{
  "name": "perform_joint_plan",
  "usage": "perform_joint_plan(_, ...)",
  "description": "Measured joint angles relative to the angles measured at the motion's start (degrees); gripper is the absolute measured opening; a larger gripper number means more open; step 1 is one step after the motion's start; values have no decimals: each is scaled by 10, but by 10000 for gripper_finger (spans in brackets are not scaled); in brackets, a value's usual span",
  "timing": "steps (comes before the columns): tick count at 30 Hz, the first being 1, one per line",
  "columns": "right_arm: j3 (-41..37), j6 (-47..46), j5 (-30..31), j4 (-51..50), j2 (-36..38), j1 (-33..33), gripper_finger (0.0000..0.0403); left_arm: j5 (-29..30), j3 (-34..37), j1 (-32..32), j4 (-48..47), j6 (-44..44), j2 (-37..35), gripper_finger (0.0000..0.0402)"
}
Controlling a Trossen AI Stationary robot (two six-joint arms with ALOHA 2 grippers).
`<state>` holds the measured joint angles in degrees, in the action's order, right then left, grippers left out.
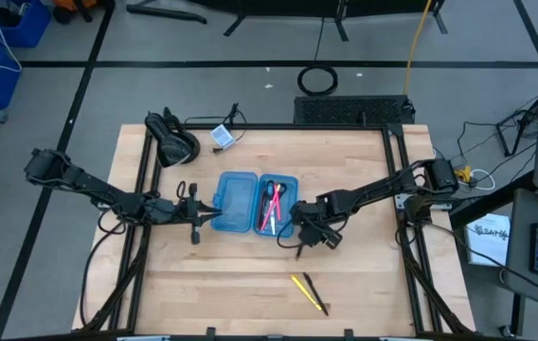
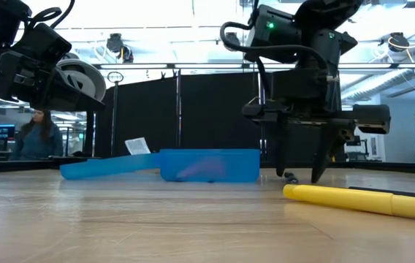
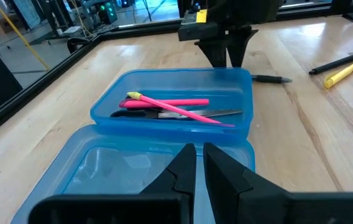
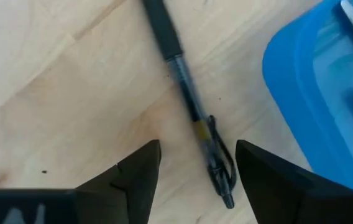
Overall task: Pick & place school supplies into a supply box
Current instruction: Put the top black pen into the blue supply box
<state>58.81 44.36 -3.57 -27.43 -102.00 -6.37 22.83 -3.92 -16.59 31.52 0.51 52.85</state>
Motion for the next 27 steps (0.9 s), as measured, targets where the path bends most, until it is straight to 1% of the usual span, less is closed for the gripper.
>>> perform_joint_plan(4, -1, -56, -24, -10, -1, -6, 196, 0, 0, 0, 0, 0, 0, 37)
perform_joint_plan(6, -1, -73, -25, -13, -2, -13, 191, 0, 0, 0, 0, 0, 0, 37)
perform_joint_plan(11, -1, -72, -19, -13, -2, -29, 176, 0, 0, 0, 0, 0, 0, 37)
perform_joint_plan(14, -1, -64, -17, -19, -2, -28, 160, 0, 0, 0, 0, 0, 0, 37)
perform_joint_plan(18, -2, -65, -37, -33, -3, -15, 118, 0, 0, 0, 2, 0, 0, 37)
perform_joint_plan(24, -2, -50, -36, -39, -2, -1, 23, 0, 0, 0, 9, 0, 0, 37)
perform_joint_plan(27, -2, -56, -37, -35, -3, 4, 17, -1, 0, 0, 14, 0, 0, 37)
